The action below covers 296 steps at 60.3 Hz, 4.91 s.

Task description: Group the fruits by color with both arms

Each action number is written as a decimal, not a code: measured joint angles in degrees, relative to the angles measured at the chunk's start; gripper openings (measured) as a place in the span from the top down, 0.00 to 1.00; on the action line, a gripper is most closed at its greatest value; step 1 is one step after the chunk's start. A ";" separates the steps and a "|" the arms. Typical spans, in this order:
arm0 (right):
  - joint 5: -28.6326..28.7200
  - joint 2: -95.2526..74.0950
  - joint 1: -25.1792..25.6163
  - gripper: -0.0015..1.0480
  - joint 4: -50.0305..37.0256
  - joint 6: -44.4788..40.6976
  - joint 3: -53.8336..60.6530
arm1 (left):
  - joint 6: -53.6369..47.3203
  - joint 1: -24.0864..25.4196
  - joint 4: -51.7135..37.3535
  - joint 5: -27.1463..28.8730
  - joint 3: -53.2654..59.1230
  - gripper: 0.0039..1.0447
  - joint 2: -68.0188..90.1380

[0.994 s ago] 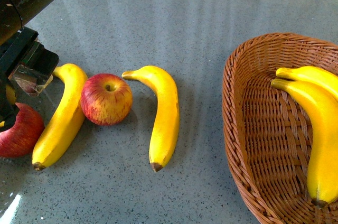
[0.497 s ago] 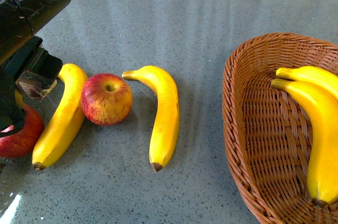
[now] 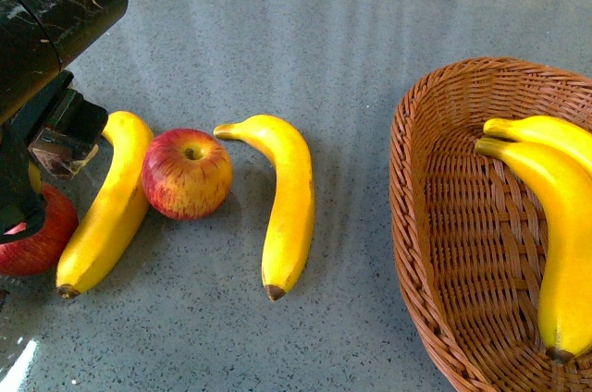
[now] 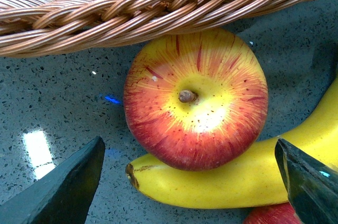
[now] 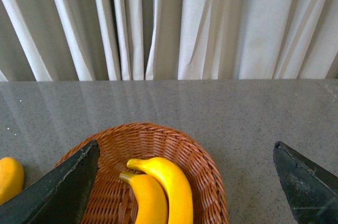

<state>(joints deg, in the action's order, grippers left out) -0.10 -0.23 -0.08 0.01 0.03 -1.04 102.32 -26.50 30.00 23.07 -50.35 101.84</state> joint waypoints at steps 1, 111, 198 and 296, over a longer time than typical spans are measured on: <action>0.02 0.00 0.00 0.09 0.00 0.00 0.00 | 0.00 0.00 0.00 0.02 0.00 0.09 0.02; 0.02 0.00 0.00 0.09 0.00 0.00 0.00 | -7.19 7.52 -4.66 -0.37 -0.02 0.09 2.54; 0.00 0.00 0.00 0.09 0.00 0.00 0.00 | -14.27 12.28 -7.91 -6.21 -0.02 0.14 5.09; 0.00 0.00 0.00 0.09 0.00 0.00 0.00 | -18.56 24.61 2.64 9.55 11.21 0.29 -18.12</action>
<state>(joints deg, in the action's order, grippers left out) -0.10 -0.23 -0.08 0.01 0.03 -1.04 83.77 -1.89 32.64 32.62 -39.13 83.72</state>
